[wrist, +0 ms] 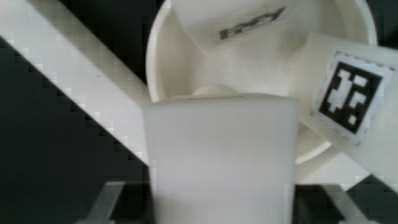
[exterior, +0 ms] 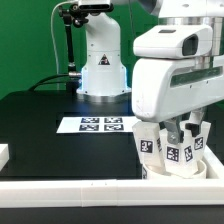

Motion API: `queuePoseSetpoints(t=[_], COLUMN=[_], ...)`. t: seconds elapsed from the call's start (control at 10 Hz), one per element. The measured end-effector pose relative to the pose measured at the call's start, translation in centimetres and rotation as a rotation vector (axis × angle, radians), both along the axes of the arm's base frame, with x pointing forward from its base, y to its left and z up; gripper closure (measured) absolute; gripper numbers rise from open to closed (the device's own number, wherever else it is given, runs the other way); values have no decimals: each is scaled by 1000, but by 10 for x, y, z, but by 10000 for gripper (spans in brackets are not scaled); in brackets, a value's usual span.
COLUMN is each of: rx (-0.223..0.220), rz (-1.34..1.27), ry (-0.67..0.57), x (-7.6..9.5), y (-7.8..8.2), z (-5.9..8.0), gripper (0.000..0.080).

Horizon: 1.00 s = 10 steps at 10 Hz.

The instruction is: Assemble stool

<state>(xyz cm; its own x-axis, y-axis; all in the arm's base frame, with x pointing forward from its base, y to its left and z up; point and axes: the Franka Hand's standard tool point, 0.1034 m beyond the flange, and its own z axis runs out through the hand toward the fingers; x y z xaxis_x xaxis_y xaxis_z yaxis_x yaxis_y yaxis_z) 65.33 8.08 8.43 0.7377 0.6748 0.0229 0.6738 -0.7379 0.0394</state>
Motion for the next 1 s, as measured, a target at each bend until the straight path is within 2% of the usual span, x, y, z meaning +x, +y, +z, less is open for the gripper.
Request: queuePoseSetpoints(t=[0.1, 0.4, 0.7, 1.0], rx=[0, 15, 68, 67], rz=[-1, -276, -550, -774], ry=[0, -1, 7, 4], x=[0, 1, 3, 2], y=[0, -1, -8, -3], z=[0, -1, -1, -1], gripper=[465, 465, 463, 463])
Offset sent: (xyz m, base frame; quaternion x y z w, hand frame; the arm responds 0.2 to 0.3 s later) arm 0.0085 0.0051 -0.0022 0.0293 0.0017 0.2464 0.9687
